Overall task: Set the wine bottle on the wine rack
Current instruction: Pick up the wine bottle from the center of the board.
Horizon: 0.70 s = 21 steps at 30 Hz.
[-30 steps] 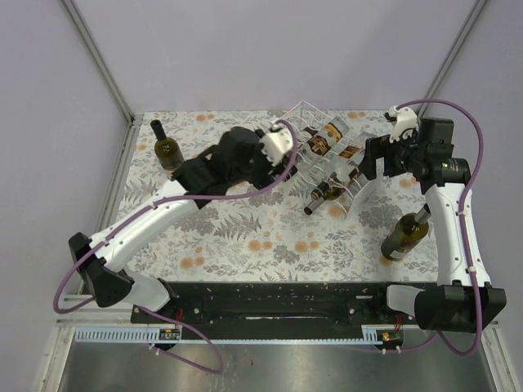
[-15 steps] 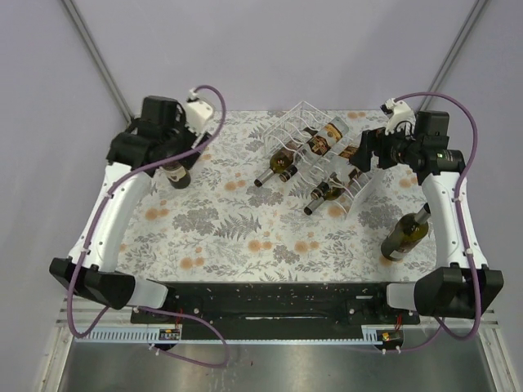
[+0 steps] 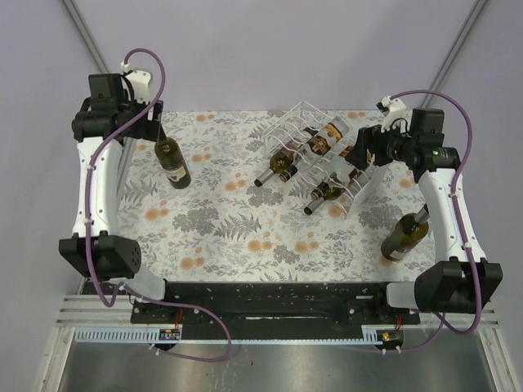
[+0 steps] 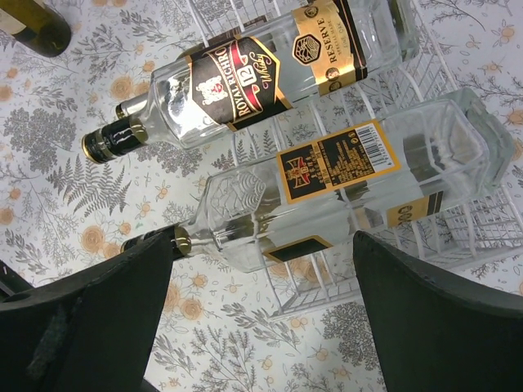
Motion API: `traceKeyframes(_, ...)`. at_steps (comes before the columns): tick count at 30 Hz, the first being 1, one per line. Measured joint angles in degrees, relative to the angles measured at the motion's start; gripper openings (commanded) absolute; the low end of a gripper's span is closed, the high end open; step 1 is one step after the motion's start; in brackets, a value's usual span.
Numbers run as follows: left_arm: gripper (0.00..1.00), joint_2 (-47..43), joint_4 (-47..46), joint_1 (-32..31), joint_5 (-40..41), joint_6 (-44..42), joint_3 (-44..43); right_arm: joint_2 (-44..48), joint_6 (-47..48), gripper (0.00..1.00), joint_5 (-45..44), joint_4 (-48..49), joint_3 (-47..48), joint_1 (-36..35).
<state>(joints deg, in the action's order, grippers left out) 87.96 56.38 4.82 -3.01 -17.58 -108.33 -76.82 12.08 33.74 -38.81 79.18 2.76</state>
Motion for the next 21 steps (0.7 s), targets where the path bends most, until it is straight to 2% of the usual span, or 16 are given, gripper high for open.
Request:
traceKeyframes(5, 0.81, 6.6, 0.02, 0.46, -4.31, 3.34, -0.02, 0.02, -1.62, 0.99, 0.48, 0.13, 0.48, -0.37)
traceKeyframes(9, 0.8, 8.46, -0.9, 0.39, -5.88, 5.33, 0.09, 0.28, -1.95, 0.99, 1.49, 0.31, 1.03, -0.42)
traceKeyframes(13, 0.72, 8.55, -2.54, 0.42, -6.08, 6.34, 0.17, 1.18, -1.88, 0.99, 1.77, 0.46, 1.01, -0.42)
traceKeyframes(16, 0.61, 8.55, -4.2, 0.39, -6.29, 7.02, 0.98, 2.08, -1.81, 0.99, 1.88, 0.7, 0.74, -0.42)
traceKeyframes(21, 0.54, 9.03, -5.38, 0.42, -6.32, 7.26, 2.64, 3.87, -1.62, 1.0, 1.86, 1.75, -1.2, -0.42)
